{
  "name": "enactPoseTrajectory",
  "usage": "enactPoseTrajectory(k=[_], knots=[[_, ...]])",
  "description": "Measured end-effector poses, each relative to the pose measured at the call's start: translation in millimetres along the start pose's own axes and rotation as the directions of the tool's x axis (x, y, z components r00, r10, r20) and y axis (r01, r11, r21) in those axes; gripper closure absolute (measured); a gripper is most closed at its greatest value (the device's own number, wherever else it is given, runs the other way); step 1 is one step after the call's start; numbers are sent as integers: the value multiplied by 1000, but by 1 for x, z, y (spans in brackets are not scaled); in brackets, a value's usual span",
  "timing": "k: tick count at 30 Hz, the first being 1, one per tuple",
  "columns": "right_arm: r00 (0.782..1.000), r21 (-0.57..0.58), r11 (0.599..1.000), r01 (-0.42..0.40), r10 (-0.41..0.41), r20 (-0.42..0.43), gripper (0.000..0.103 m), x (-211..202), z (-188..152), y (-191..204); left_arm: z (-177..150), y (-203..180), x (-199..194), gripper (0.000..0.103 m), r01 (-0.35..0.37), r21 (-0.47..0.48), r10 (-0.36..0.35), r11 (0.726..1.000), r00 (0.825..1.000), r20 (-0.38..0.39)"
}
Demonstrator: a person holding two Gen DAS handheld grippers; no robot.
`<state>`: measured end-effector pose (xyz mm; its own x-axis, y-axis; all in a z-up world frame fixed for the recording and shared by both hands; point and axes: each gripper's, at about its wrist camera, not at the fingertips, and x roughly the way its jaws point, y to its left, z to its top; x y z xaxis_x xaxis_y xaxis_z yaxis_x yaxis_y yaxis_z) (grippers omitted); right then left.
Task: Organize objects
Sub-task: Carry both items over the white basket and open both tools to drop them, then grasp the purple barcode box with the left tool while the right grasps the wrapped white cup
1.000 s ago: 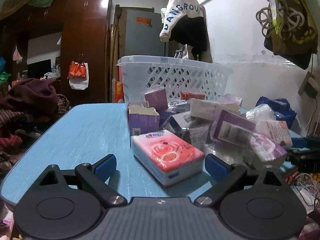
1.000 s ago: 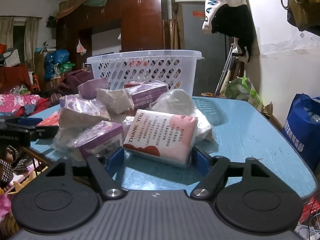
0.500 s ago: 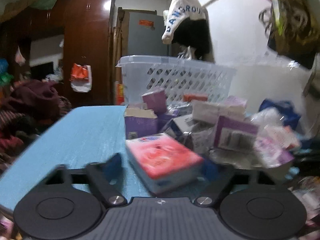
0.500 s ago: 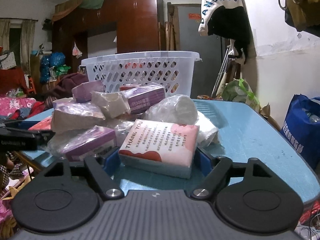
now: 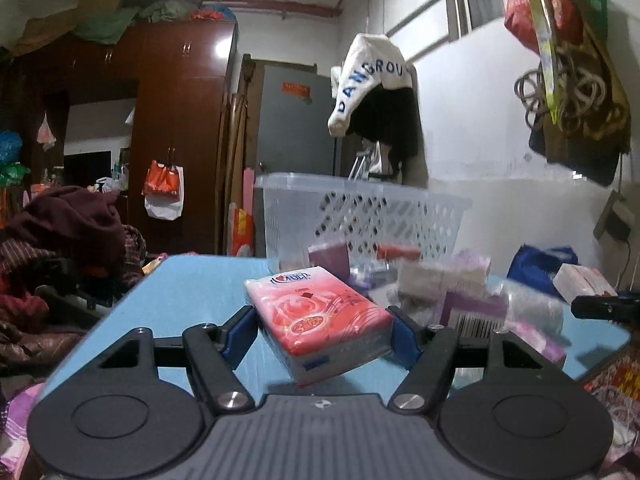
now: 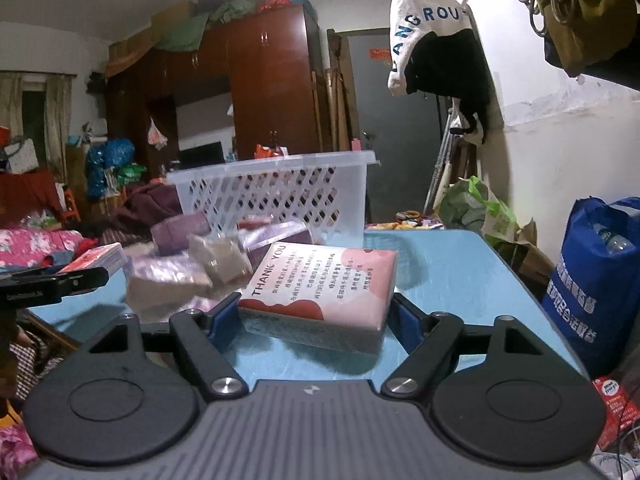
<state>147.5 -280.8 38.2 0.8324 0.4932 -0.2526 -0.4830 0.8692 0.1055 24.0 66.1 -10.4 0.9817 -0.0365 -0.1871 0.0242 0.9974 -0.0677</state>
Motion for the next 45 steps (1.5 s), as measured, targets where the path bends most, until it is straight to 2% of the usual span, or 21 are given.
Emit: enactPoseTrajectory(k=[4, 7, 9, 11, 14, 16, 18, 19, 20, 21, 22, 25, 29, 32, 34, 36, 38, 40, 42, 44, 45], knots=[[999, -9, 1000, -24, 24, 21, 23, 6, 29, -2, 28, 2, 6, 30, 22, -8, -21, 1000, 999, 39], [996, -35, 998, -59, 61, 66, 23, 21, 74, 1, 70, 0, 26, 30, 60, 4, -60, 998, 997, 53], [994, -99, 994, -39, 49, 96, 24, 44, 106, 11, 98, -3, 49, 30, 66, 16, -67, 998, 996, 52], [994, -177, 984, 2, 17, 110, 24, 81, 134, 24, 127, -4, 85, 30, 37, 22, -37, 999, 999, 25], [998, -240, 971, 5, 8, 55, 24, 145, 158, 35, 158, 1, 148, 30, 21, -4, -21, 1000, 997, -68], [999, -294, 955, 34, -34, 4, 24, 181, 162, 43, 164, 4, 175, 30, 1, -19, -3, 1000, 995, -102], [999, -327, 944, 45, -51, -10, 24, 205, 160, 46, 166, 4, 195, 30, 5, -13, -7, 1000, 992, -124], [999, -322, 946, 42, -47, -8, 22, 213, 160, 46, 166, 3, 201, 27, 8, -4, -9, 1000, 992, -123], [999, -306, 952, 30, -36, -14, 20, 219, 160, 44, 165, 3, 206, 17, 15, 6, -14, 1000, 993, -116], [999, -289, 957, 16, -24, -24, 8, 222, 161, 43, 164, 4, 209, 11, 18, 3, -18, 1000, 994, -111], [1000, -274, 962, 8, -16, -25, 0, 223, 161, 41, 161, 7, 208, 2, 6, -4, -7, 1000, 995, -104], [999, -253, 967, 8, 2, 42, 0, 199, 158, 37, 160, 4, 197, 0, -10, 28, 12, 1000, 997, -78], [1000, -176, 984, -17, 14, -19, 0, 166, 151, 22, 148, 3, 156, 0, -3, 69, 8, 998, 997, -72], [998, -163, 986, -37, 27, -63, 0, 126, 118, 3, 119, 10, 110, 0, 77, 50, -74, 996, 996, -58], [997, -156, 987, -49, 38, -69, 0, 100, 89, -11, 93, 15, 78, 0, 95, -3, -95, 996, 995, -44], [997, -89, 995, -40, 34, -76, 0, 79, 63, -25, 70, 14, 51, 0, 117, -43, -118, 992, 993, -20], [997, 23, 998, -53, 55, -60, 0, 62, 36, -39, 51, 0, 33, 0, 155, -40, -156, 987, 988, -20], [995, 84, 993, -82, 86, -52, 0, 57, 21, -46, 39, -19, 24, 0, 185, -4, -185, 983, 982, -25], [994, 80, 992, -99, 102, -32, 0, 56, 15, -45, 32, -41, 20, 0, 221, 53, -219, 974, 975, -48], [997, 32, 997, -67, 68, -36, 0, 60, 14, -41, 24, -58, 22, 1, 230, 92, -225, 969, 972, -63], [998, 12, 999, -48, 49, -40, 5, 60, 12, -37, 21, -64, 24, 2, 233, 102, -227, 967, 971, -72]])
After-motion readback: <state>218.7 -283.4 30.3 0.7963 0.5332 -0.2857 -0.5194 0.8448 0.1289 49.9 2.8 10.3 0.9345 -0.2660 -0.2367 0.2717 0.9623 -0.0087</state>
